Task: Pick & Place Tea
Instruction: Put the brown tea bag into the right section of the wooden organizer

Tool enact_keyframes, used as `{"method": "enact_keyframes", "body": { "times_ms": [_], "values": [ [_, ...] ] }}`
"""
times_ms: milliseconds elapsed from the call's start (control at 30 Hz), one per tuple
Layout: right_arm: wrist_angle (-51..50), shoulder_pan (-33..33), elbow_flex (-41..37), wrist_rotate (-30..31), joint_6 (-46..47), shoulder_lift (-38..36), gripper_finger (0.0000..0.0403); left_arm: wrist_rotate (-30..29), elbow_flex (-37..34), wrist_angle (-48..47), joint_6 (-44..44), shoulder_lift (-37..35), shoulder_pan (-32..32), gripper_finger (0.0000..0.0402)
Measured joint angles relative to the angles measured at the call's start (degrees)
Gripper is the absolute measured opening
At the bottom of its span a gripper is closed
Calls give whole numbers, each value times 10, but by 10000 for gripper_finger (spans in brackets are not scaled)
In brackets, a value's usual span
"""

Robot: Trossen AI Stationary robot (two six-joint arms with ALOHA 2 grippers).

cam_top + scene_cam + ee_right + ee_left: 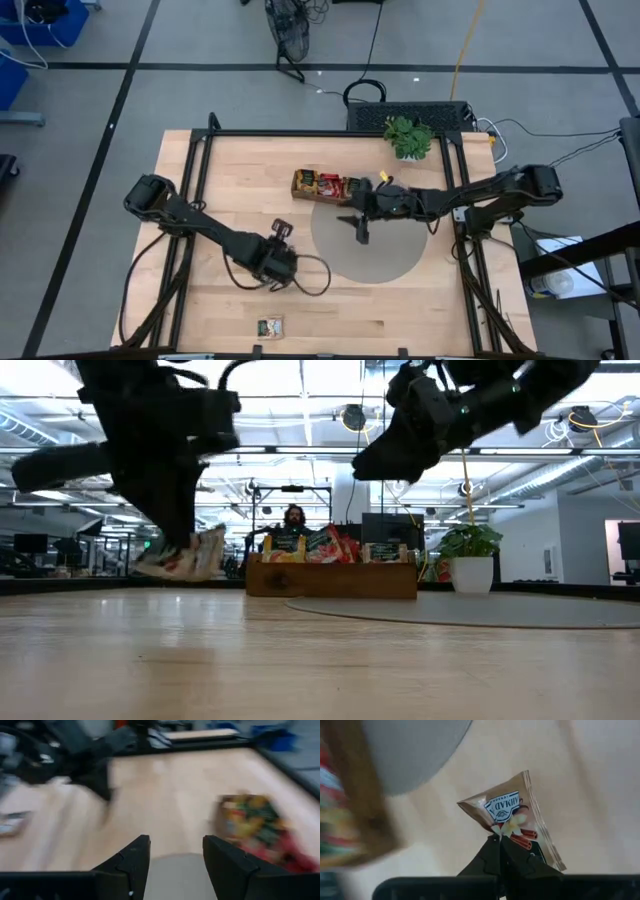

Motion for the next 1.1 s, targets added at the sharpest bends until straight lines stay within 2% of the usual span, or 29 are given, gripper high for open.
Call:
{"method": "enact_keyframes", "body": {
  "times_ms": [133, 300, 467, 567, 800, 1100],
  "values": [
    [100, 1, -18, -47, 17, 51, 167, -94, 31, -46, 131, 6, -7, 2],
    [184, 0, -18, -47, 30, 126, 167, -166, 51, -8, 181, 4, -5, 1],
    [335, 0, -18, -95, 47, 203, 166, -169, 51, 37, 212, 3, -4, 1],
    [380, -1, -13, -112, 66, 235, 166, -170, 51, 31, 212, 3, 1, 1],
    [401, 5, 17, -193, 77, 292, 166, -176, 51, 53, 240, 1, 15, 1],
    [399, 14, 48, -201, 75, 323, 163, -164, 51, 108, 303, 1, 32, 1]
  ]
}}
